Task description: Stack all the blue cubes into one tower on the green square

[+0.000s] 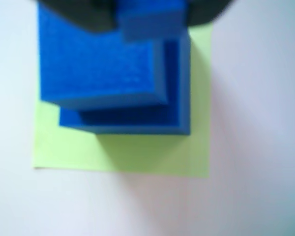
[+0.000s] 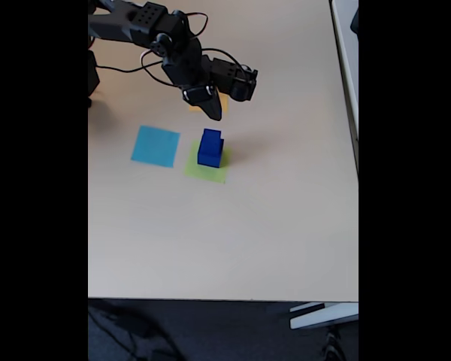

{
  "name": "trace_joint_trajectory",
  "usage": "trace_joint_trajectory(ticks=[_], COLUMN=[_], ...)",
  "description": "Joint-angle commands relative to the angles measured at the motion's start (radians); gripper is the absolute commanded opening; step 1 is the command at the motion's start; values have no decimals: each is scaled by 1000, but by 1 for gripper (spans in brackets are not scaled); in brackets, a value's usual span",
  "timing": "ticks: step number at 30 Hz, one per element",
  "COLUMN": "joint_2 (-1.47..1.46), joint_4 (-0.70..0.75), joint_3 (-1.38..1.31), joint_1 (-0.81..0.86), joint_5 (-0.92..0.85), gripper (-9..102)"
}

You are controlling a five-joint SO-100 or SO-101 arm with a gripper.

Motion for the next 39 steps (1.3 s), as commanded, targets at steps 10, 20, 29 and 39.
trace_joint_trajectory(ticks=[10, 20, 29, 39], joint_2=[230, 448, 541, 508], joint_4=[81, -29, -144, -256], joint_3=[175, 509, 710, 850], joint_1=[61, 72, 77, 89], joint_5=[-2, -15, -35, -61], gripper=[0, 0, 0, 0])
